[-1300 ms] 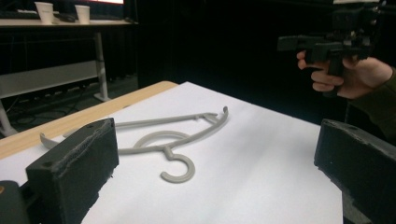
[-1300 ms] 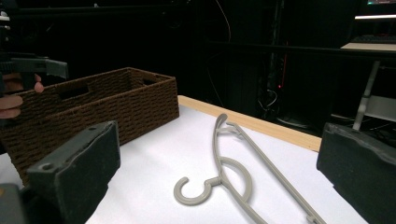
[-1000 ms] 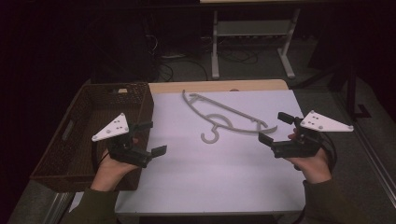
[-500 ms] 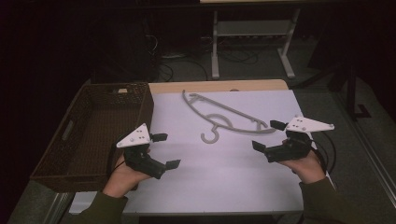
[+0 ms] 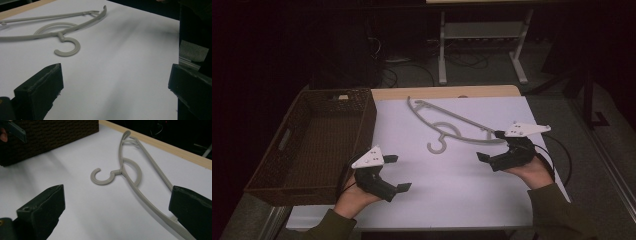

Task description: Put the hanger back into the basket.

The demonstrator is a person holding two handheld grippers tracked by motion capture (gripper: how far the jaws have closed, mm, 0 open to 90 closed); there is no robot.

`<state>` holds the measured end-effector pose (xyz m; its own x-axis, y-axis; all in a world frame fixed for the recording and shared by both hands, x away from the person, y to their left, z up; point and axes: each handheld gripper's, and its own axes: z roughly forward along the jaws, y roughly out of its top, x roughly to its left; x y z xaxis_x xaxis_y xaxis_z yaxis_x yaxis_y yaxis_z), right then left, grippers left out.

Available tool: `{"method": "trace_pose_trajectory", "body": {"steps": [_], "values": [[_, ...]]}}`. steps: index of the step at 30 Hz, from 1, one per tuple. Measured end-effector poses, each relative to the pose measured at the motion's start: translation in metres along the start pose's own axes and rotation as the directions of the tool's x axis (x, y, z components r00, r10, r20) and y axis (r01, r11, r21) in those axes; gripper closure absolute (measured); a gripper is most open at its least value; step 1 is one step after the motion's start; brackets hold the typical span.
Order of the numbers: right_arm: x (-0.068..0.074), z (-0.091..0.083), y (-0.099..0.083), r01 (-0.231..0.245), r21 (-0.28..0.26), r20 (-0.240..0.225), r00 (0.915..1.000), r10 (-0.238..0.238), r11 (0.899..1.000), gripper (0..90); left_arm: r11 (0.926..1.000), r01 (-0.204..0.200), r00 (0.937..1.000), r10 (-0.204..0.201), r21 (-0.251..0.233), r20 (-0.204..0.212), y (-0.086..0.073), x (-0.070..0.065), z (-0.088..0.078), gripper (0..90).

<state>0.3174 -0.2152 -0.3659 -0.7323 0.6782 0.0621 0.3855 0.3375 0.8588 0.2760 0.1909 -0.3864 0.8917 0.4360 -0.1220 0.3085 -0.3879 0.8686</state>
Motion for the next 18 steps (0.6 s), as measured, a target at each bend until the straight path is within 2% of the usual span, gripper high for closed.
{"method": "trace_pose_trajectory", "body": {"steps": [7,14,18], "values": [[-0.012,0.016,0.007,0.008,0.061,0.002,1.0000,-0.008,0.998,6.6,1.0000,-0.001,0.9999,0.001,0.005,0.012,-0.002,0.002,0.004,0.0],[-0.022,0.027,0.015,-0.006,0.073,0.001,1.0000,0.006,0.997,14.5,0.9999,-0.005,0.9998,0.004,0.010,0.019,-0.002,0.003,0.005,0.0],[-0.031,0.037,0.016,-0.021,0.102,-0.001,0.9998,0.021,0.995,18.0,1.0000,0.002,0.9997,-0.002,0.009,0.023,-0.002,0.003,0.005,0.0]]}}
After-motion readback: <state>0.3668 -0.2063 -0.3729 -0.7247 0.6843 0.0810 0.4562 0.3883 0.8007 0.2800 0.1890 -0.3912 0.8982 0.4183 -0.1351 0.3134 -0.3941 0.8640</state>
